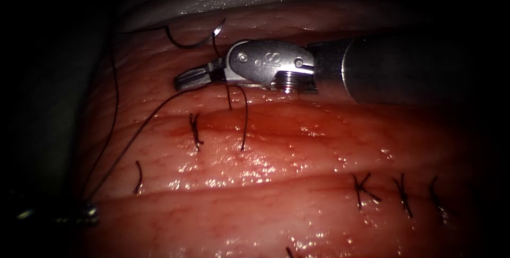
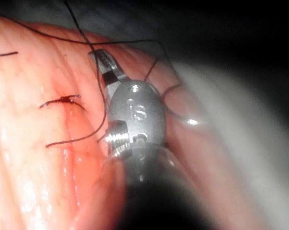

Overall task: Wound Closure
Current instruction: With the left hand wrap the suture two times around the right gripper counter-clockwise.

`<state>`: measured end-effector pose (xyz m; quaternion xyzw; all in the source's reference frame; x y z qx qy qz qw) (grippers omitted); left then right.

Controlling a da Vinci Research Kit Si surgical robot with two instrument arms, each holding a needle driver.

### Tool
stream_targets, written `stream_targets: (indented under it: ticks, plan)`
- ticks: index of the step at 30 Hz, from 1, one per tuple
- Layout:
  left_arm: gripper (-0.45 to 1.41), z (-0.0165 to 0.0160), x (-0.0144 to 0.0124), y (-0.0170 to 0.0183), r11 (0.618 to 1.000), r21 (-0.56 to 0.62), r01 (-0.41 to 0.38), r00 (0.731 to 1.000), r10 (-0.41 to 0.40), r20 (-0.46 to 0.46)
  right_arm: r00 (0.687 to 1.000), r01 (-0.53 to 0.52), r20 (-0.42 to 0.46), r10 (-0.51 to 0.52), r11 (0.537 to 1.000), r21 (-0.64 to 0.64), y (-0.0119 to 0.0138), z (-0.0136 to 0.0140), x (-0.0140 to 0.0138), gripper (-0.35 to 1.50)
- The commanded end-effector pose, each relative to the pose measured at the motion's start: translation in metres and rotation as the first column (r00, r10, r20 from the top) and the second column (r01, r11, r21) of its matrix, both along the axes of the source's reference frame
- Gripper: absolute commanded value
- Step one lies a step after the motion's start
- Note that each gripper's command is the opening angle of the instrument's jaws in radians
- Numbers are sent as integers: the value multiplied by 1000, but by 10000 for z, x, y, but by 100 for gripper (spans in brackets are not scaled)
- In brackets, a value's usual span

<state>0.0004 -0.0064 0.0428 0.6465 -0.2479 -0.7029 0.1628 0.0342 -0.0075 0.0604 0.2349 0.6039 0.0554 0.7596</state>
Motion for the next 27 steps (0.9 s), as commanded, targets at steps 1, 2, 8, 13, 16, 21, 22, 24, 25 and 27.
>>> stream_targets:
  ticks: [1, 2, 8, 13, 16, 21, 22, 24, 25, 27]
  plan:
    - [-45, 13, -5, 6, 1000, 6, 14, 1000, -14, -6, 1000, 7, -16, -7, 1000, 20, -9, 4, 3, -35]
    - [-45, 18, -4, 12, 1000, 11, 20, 1000, -20, -10, 1000, 13, -25, -13, 1000, 28, -11, 3, 3, -35]
    - [-45, 86, -3, 42, 995, 58, 84, 994, -80, -72, 987, -2, -161, 14, 997, 71, -19, -9, -4, -35]
    - [-45, 126, -7, 48, 990, 88, 106, 992, -99, -82, 970, -49, -233, 75, 992, 117, -21, -14, -3, -35]
    - [-45, 162, -16, 48, 987, 130, 99, 989, -84, -118, 938, -169, -280, 206, 974, 149, -20, -20, -3, -35]
    - [-45, 176, -26, 41, 984, 155, 83, 988, -60, -143, 900, -296, -277, 337, 938, 181, -12, -24, -5, -35]
    - [-45, 178, -29, 39, 984, 160, 84, 987, -60, -149, 886, -323, -282, 367, 927, 191, -10, -26, -5, -35]
    - [-45, 180, -37, 36, 984, 162, 73, 988, -48, -149, 868, -358, -284, 407, 910, 210, -7, -28, -5, -35]
    - [-45, 180, -41, 34, 984, 167, 67, 988, -42, -151, 860, -377, -279, 427, 901, 216, -5, -30, -4, -35]
    - [-45, 182, -50, 29, 984, 170, 53, 987, -27, -156, 849, -399, -277, 451, 889, 224, -4, -33, -4, -35]
